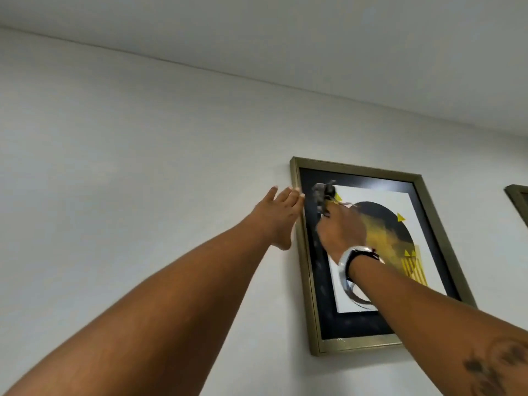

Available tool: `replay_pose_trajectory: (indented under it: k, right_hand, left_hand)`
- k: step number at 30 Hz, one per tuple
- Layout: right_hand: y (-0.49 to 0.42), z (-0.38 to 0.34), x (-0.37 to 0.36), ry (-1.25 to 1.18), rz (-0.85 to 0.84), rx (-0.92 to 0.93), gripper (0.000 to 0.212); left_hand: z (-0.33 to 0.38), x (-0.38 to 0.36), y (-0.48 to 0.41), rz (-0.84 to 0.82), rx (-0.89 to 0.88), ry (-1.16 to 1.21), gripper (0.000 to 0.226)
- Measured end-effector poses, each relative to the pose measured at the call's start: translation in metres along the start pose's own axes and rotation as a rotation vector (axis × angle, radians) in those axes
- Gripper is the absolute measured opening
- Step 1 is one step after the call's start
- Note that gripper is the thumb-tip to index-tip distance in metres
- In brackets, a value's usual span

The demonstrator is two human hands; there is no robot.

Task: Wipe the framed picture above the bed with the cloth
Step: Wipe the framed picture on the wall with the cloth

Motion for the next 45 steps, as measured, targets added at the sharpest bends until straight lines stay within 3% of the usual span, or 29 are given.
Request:
replay_pose_trajectory:
  k: [4,7,12,15,21,24,28,34,40,45]
  right_hand:
    - [-0.003,-0.002,-0.035,0.144,-0.125,0.099,0.026]
    - [-0.002,-0.001,-0.048,0.188,-0.094,0.121,0.027]
    - [0.012,0.009,-0.058,0.236,-0.042,0.172,0.026]
    - [0.023,0.014,-0.059,0.237,-0.036,0.190,0.027]
    - [0.086,0.031,-0.063,0.203,-0.039,0.212,0.029]
    - [0.131,0.045,-0.058,0.195,0.001,0.271,0.022]
    - [0.155,0.059,-0.054,0.203,-0.111,0.303,0.012]
    - [0.092,0.039,-0.050,0.237,-0.144,0.263,0.013]
    - [-0.002,0.008,-0.055,0.258,-0.044,0.229,0.031]
    - [0.007,0.015,-0.058,0.205,-0.037,0.231,0.027]
  left_hand:
    - [0.001,-0.014,-0.016,-0.101,0.029,-0.097,0.096]
    - [0.001,-0.022,-0.021,-0.123,0.048,-0.118,0.094]
    - [-0.002,-0.032,-0.021,0.063,0.015,-0.242,0.098]
    - [0.005,-0.033,-0.030,0.065,-0.043,-0.271,0.098]
    - [0.022,-0.036,-0.043,0.058,-0.062,-0.139,0.076]
    - [0.021,-0.039,-0.044,0.054,-0.082,-0.039,0.078]
    - [0.018,-0.039,-0.043,0.034,-0.113,0.153,0.087]
    - [0.015,-0.034,-0.042,0.048,-0.069,0.543,0.101]
    - [0.015,-0.035,-0.042,0.090,-0.084,0.626,0.096]
    - [0.016,-0.037,-0.042,0.108,-0.093,0.656,0.096]
Point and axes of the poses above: each hand's wrist, its own y-axis away from the middle knuckle, its own x-axis out of the back of the hand, z = x × y, the point moved 2 cm from there along -y, towards the middle knuckle, and after that the axes turned 8 degrees about -z, right-handed, at the moved point
